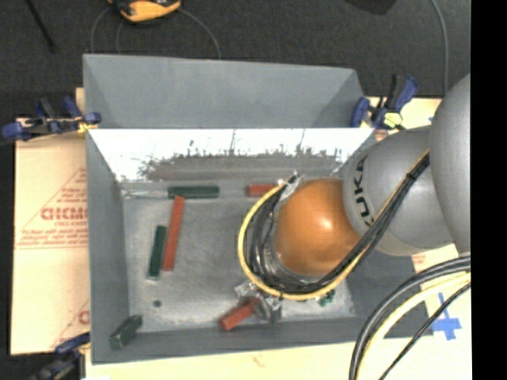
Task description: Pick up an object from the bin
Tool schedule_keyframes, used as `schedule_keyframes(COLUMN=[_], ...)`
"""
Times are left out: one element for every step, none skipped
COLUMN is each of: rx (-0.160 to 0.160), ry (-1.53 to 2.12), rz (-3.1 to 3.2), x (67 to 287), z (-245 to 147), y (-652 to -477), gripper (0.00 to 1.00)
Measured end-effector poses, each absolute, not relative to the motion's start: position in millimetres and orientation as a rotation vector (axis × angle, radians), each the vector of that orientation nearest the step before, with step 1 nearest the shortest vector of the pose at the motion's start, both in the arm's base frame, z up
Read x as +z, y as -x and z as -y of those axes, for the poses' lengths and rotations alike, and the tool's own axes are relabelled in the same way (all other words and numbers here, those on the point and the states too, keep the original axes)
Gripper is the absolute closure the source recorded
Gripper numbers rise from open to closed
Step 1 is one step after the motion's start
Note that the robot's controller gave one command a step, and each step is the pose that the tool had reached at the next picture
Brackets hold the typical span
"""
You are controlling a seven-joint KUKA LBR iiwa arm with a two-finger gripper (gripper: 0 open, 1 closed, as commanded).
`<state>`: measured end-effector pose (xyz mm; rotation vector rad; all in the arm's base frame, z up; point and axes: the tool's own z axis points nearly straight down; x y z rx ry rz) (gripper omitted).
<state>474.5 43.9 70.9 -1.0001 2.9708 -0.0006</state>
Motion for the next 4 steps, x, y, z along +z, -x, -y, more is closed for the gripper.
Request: schedule_keyframes(rx=[0.0,0.001,0.0,-0.001], ry=[1.0,1.0,1.0,0.998], rz=[-2.975,-2.98,-2.98,-2.977], x=[74.2,83.0,97.9,109.6], z=[-43.8,-43.7,-43.5,-43.5], y=[-473.7,-472.8,-473.1,-473.9], gripper=[1.0,1.0,1.0,1.0])
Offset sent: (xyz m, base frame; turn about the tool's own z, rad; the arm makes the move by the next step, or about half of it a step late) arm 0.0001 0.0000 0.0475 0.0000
